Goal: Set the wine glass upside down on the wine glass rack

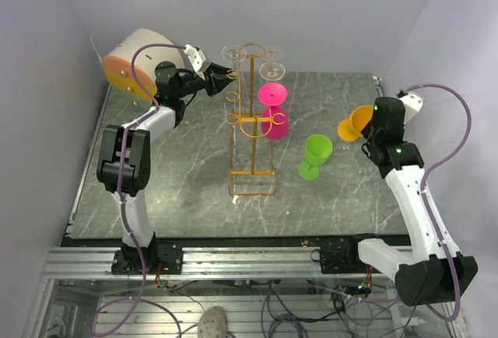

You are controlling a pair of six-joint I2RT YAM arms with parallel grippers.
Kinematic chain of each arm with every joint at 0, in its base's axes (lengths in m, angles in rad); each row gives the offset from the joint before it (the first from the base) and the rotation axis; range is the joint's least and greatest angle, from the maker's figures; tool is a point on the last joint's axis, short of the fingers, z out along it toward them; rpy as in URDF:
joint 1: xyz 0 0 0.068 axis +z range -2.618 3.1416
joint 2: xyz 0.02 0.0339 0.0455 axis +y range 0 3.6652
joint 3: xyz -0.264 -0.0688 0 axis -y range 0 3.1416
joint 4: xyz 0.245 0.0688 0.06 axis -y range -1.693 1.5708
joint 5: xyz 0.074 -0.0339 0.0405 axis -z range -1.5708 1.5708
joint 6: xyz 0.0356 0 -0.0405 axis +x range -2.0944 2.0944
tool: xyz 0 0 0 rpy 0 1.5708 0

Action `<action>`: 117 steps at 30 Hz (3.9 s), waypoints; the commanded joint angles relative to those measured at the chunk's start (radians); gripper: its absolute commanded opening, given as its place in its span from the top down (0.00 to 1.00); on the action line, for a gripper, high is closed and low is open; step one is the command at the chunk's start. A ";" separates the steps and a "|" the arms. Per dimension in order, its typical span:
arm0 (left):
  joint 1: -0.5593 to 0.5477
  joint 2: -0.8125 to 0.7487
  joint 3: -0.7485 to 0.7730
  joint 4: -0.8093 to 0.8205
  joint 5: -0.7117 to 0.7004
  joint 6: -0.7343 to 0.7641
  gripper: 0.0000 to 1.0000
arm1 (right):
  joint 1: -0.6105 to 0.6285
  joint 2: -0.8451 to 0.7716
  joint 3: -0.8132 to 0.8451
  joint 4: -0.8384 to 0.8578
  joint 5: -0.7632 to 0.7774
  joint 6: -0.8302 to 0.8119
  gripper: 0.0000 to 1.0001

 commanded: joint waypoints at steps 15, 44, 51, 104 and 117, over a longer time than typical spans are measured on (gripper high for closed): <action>0.001 -0.360 0.003 -0.923 -0.131 0.449 0.01 | -0.005 -0.053 0.360 0.387 -0.543 -0.141 1.00; 0.251 -0.756 0.357 -1.593 -0.187 -0.545 0.01 | 0.992 0.449 0.138 1.925 0.031 -1.111 1.00; 0.333 -0.739 0.083 -1.201 0.114 -1.063 0.01 | 1.079 0.628 0.103 2.318 -0.070 -1.431 1.00; 0.327 -0.657 0.133 -1.001 0.122 -1.225 0.78 | 1.202 0.883 0.321 2.357 -0.127 -1.599 1.00; 0.326 -0.668 0.071 -0.786 0.130 -1.258 0.93 | 1.209 0.861 0.295 2.357 -0.113 -1.573 0.99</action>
